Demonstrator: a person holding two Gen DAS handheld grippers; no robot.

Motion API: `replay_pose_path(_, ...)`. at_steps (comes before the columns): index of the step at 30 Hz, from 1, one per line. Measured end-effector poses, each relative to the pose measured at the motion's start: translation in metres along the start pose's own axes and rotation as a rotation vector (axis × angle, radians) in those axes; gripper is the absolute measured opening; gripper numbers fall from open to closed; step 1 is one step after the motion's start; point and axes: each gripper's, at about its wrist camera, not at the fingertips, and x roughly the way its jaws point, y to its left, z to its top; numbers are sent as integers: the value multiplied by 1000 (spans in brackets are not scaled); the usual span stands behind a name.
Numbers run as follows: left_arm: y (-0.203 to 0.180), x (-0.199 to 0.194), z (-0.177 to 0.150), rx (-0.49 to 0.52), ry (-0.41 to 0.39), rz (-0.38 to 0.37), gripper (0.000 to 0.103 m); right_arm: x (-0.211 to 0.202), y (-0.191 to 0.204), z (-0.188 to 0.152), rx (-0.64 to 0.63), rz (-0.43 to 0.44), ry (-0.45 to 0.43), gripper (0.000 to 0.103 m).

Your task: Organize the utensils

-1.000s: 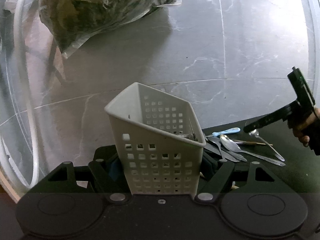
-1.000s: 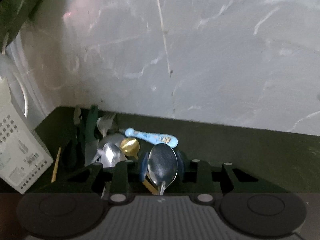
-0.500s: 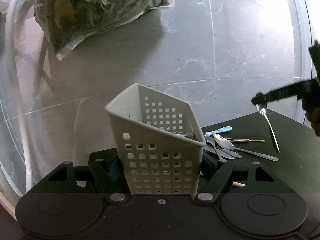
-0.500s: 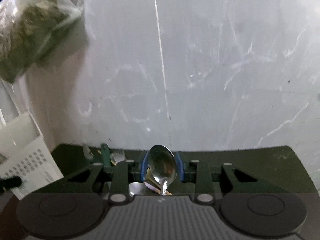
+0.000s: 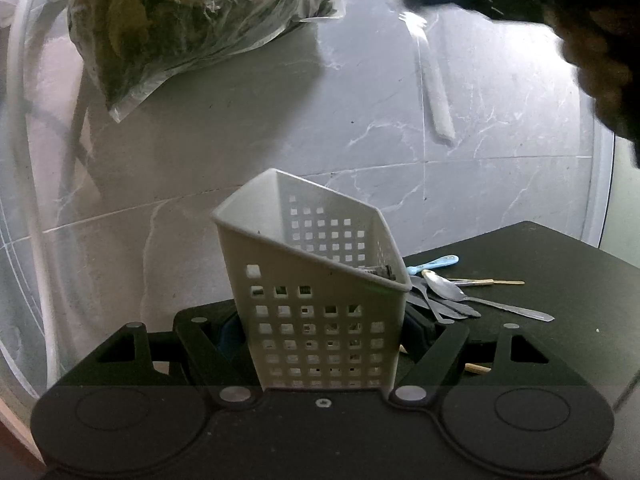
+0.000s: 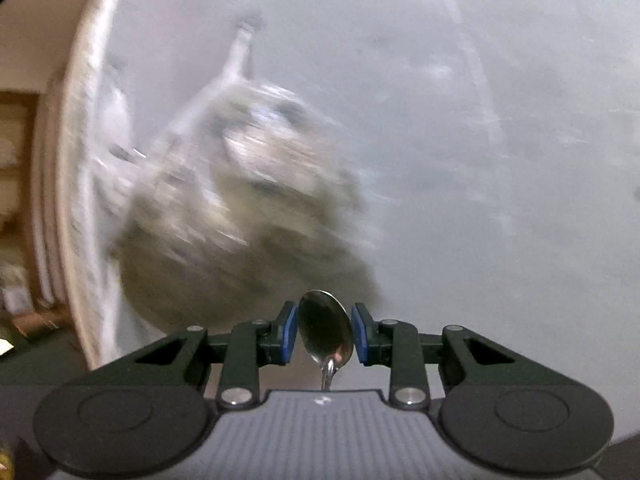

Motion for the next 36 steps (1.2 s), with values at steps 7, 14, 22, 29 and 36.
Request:
replay_pose_path(7, 0, 1, 0, 0, -2, 1, 78, 35, 33, -52, -62, 69, 22, 33)
replay_pose_path(14, -3, 4, 0, -8, -4, 13, 78, 45, 29, -85, -57, 85, 114, 33)
replay_pose_path(22, -5, 3, -2, -18, -7, 29, 77, 6, 7, -91, -1, 133, 184, 92)
replay_pose_path(29, -9, 3, 2, -24, 5, 51, 78, -2, -85, -100, 22, -6, 396, 103)
replay_pose_path(36, -18, 6, 6, -35, 21, 95, 78, 31, -167, -152, 153, 80, 776, 103)
